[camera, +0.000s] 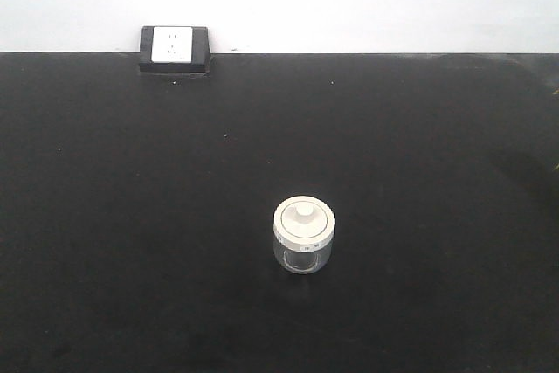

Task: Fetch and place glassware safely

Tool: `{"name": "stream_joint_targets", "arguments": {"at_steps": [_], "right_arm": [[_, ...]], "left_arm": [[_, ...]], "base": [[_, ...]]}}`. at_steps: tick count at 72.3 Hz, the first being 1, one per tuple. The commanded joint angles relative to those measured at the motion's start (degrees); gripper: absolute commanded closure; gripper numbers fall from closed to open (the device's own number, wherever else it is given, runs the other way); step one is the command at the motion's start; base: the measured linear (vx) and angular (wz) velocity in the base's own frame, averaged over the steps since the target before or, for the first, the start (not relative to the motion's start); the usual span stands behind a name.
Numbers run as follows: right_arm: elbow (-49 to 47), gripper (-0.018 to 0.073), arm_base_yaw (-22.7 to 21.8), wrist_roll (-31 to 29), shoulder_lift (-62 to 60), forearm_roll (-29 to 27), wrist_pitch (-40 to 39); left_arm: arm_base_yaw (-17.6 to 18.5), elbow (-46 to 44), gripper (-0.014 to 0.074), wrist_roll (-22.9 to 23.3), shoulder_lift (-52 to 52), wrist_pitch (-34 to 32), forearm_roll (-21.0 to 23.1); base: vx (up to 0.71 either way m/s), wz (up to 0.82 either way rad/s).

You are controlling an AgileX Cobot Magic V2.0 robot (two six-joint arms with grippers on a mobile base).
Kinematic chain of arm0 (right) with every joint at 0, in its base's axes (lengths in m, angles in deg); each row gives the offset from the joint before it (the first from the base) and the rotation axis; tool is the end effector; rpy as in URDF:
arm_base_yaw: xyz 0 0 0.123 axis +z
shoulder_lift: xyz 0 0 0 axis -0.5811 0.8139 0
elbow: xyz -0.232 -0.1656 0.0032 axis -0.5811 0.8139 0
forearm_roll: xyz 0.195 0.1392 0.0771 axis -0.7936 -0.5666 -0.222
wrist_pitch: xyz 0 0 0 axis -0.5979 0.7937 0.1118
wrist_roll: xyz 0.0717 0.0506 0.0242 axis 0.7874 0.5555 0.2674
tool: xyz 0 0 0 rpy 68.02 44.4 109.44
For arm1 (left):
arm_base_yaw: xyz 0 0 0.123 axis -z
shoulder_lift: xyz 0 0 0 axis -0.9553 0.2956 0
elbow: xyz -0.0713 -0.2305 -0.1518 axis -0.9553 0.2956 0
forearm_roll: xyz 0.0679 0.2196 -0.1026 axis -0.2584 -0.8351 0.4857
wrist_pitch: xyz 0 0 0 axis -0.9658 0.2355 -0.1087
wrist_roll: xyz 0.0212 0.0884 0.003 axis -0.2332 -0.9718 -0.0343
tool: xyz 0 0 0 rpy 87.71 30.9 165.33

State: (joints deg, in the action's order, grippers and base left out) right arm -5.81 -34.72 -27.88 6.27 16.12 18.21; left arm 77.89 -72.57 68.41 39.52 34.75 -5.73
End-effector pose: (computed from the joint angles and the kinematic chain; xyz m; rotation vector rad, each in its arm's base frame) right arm 0.0481 -0.0034 0.2277 0.0185 1.6221 -0.0290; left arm 0.0566 -0.0051 0.1994 0.0092 1.5641 -0.1329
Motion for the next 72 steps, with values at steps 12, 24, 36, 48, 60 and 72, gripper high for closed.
{"name": "stream_joint_targets", "arguments": {"at_steps": [12, 24, 36, 48, 60, 72], "right_arm": [[9.3, 0.0567, -2.1, -2.8, -0.4, 0.2, -18.2], [9.2, 0.0567, -2.1, -2.6, -0.4, -0.3, -16.1], [9.2, 0.0567, -2.1, -2.6, -0.4, -0.3, -16.2], [9.2, 0.0567, -2.1, -2.4, -0.4, -1.2, -16.3], [9.2, 0.0567, -2.1, -2.3, -0.4, -2.2, -16.3], [9.2, 0.0567, -2.1, -2.3, -0.4, -1.9, -16.3]], "left_arm": [[0.2, 1.8, 0.0603, 0.6, -1.0, -4.1, 0.1], [0.2, 1.8, 0.0603, 0.6, -1.0, -4.1, 0.1], [0.2, 1.8, 0.0603, 0.6, -1.0, -4.1, 0.1], [0.2, 1.8, 0.0603, 0.6, -1.0, -4.1, 0.1], [0.2, 1.8, 0.0603, 0.6, -1.0, -4.1, 0.1], [0.2, 1.8, 0.0603, 0.6, -1.0, -4.1, 0.1]], "base": [[0.00, 0.00], [0.00, 0.00], [0.00, 0.00], [0.00, 0.00], [0.00, 0.00], [0.00, 0.00]]}}
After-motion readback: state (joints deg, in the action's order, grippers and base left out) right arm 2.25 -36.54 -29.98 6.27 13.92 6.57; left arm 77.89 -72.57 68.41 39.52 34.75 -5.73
